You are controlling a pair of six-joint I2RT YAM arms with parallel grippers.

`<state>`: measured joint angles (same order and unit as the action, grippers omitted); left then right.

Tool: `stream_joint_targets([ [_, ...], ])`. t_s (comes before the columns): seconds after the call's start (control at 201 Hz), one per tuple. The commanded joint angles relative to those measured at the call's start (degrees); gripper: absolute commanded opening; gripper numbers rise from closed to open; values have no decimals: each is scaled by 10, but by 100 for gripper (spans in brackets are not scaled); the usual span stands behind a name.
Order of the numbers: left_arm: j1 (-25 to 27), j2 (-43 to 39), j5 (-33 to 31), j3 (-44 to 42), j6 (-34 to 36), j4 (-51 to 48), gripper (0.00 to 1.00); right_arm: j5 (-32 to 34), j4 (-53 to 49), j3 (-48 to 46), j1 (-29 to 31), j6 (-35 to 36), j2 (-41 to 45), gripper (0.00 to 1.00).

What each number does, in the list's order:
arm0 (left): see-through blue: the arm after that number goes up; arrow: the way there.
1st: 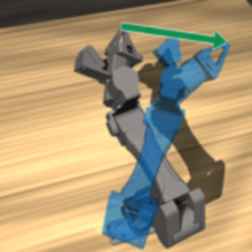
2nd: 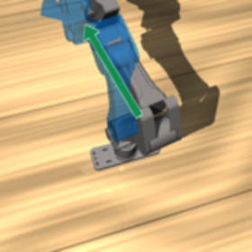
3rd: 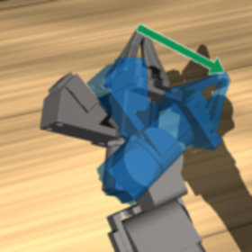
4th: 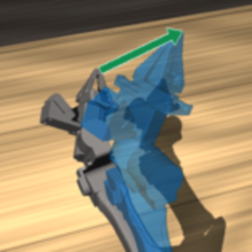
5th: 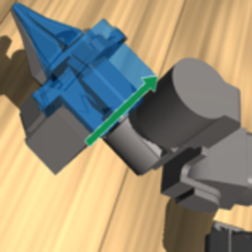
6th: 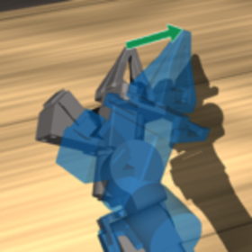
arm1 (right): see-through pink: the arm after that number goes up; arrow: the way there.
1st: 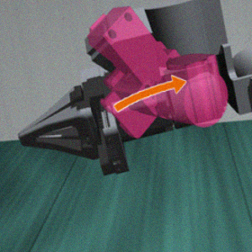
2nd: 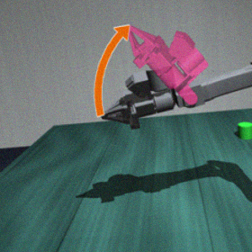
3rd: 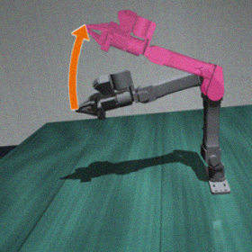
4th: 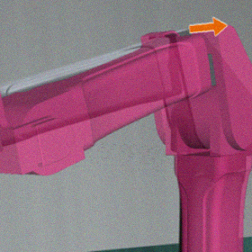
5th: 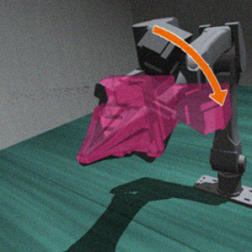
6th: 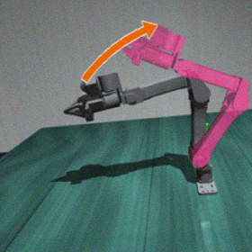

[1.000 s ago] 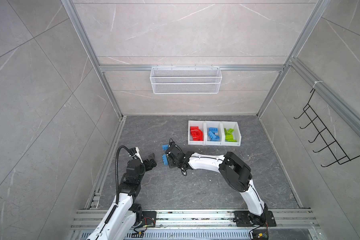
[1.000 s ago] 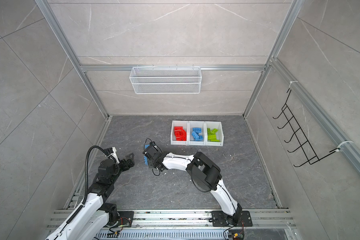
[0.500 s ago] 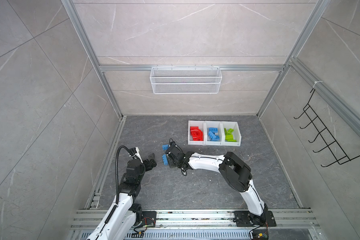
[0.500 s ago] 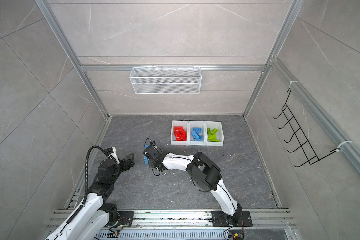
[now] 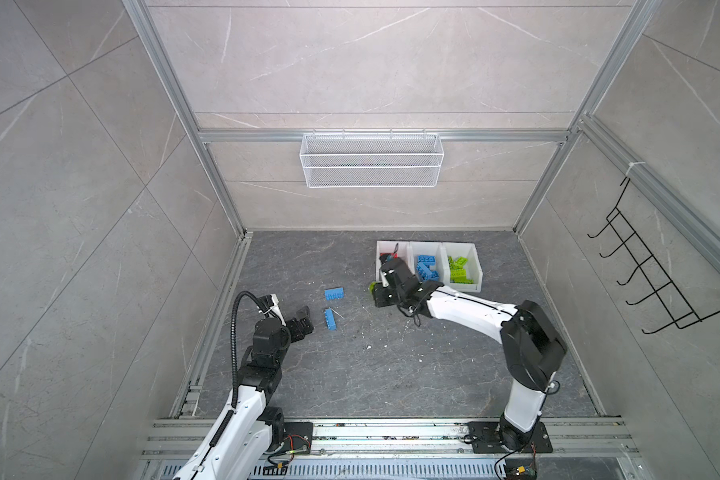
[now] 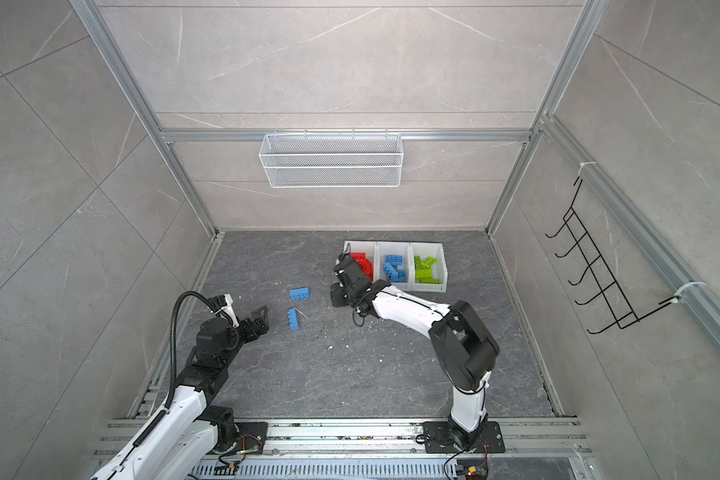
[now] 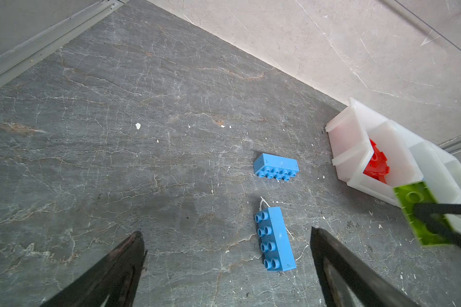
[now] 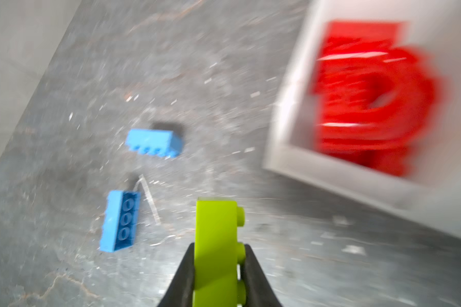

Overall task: Sort the legos into containers by color
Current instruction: 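Carry the lime-green brick with the right gripper and drop it into the green compartment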

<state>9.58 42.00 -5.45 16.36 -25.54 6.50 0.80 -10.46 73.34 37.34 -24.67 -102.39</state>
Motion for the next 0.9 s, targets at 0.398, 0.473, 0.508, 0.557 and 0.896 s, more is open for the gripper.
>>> stream_joint_targets([
  [0.398, -3, 7, 3, 4, 7, 19, 99, -146, -53, 30, -324, 48, 23, 21],
  [0.473, -3, 7, 3, 5, 7, 20, 99, -146, -58, 40, -338, 52, 8, 21],
  [0.508, -3, 8, 3, 5, 7, 20, 99, -142, -60, 44, -343, 54, 2, 21],
  [0.557, -3, 7, 3, 5, 8, 19, 99, -137, -61, 48, -349, 55, -5, 21],
  [0.896, -3, 6, 0, 6, 8, 18, 99, -129, -102, 106, -368, 78, -52, 42],
])
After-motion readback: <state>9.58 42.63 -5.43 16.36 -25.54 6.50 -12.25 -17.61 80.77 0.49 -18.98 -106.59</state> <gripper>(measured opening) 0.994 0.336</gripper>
